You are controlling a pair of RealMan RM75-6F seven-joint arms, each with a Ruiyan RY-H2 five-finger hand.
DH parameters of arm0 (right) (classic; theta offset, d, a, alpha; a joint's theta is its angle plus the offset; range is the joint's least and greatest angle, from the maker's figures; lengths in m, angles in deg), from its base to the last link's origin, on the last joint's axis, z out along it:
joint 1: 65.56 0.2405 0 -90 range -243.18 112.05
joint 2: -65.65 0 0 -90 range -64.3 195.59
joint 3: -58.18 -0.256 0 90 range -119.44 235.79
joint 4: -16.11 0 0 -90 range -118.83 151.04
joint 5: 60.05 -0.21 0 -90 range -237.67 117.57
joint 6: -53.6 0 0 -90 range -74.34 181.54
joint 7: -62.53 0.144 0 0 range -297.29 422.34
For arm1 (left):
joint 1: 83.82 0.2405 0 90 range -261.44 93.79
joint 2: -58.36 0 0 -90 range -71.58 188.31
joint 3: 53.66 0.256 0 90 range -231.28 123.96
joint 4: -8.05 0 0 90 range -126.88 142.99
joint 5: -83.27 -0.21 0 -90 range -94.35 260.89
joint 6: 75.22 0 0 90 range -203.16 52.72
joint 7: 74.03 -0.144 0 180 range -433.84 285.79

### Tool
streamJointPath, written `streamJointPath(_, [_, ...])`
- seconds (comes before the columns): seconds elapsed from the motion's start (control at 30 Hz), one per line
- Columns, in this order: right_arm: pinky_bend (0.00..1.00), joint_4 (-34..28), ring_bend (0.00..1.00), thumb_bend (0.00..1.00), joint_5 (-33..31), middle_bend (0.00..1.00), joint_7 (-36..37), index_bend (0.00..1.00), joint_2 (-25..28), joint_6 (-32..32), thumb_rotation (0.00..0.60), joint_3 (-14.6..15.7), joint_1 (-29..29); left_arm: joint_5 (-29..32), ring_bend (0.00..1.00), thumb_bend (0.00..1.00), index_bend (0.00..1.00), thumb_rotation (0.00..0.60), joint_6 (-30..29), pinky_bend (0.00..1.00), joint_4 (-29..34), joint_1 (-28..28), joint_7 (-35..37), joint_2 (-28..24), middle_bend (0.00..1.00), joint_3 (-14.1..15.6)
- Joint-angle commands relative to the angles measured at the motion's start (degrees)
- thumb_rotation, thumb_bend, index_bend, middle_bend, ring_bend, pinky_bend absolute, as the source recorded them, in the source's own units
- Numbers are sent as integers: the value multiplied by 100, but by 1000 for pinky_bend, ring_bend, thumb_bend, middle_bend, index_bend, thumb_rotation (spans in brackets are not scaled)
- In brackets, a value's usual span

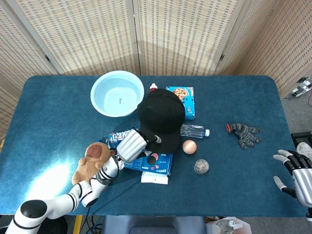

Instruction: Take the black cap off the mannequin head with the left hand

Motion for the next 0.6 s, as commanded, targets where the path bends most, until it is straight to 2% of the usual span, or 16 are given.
streamJointPath(0.03, [219, 0, 151, 283, -2, 226, 4, 298, 0, -1, 600, -5, 0, 66, 1000, 398, 567, 600, -63, 1000, 81, -16, 76, -40, 1000, -59])
streamJointPath(0.4, [219, -38, 151, 282, 29, 226, -28, 298, 22, -43, 600, -11, -18, 205, 1000, 399, 558, 600, -111, 1000, 604, -176, 63, -378, 1000, -282])
streamJointPath(0.6, [219, -48, 151, 283, 32, 226, -34, 297, 28, -78, 600, -13, -42, 340, 1000, 399, 558, 600, -95, 1000, 829, -331, -37, -501, 1000, -528])
